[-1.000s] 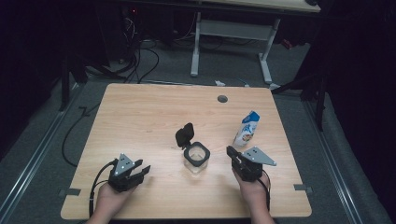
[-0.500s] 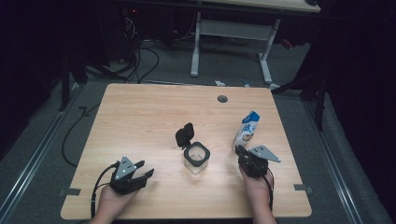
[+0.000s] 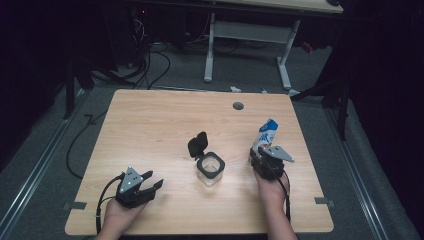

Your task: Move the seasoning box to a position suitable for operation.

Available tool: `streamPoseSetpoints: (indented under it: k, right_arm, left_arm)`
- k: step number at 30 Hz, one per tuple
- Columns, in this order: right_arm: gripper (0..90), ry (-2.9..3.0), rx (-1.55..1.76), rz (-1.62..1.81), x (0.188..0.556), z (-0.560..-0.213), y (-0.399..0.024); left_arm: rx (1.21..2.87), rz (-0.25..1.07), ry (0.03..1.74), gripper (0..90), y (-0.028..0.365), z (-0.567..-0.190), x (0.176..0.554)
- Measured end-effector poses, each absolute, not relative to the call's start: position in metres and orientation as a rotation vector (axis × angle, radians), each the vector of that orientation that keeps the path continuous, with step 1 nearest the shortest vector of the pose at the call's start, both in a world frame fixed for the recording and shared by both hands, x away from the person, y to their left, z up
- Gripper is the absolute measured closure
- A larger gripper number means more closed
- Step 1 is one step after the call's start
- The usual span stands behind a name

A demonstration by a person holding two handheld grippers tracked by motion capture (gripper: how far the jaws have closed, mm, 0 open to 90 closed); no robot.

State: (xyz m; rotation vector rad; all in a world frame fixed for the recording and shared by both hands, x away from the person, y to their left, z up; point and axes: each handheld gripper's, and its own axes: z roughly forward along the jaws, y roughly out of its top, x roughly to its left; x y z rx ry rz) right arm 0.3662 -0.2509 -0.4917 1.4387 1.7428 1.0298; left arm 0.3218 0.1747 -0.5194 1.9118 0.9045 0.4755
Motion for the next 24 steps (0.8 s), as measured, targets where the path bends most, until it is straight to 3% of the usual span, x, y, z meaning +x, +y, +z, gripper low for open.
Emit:
streamPoseSetpoints:
  k: [4, 11, 24]
  right_arm:
    - [68.7, 1.741, 1.447, 0.969, 0.371, -0.489, -0.247]
    - [89.0, 1.766, 1.439, 0.945, 0.373, -0.491, -0.246]
    - [90.0, 1.770, 1.405, 0.967, 0.354, -0.490, -0.263]
  left_arm:
    - [1.909, 0.480, 0.900, 47.5, 0.175, -0.519, 0.322]
    - [1.910, 0.479, 0.897, 47.5, 0.173, -0.519, 0.320]
    - [1.920, 0.486, 0.891, 47.3, 0.172, -0.521, 0.321]
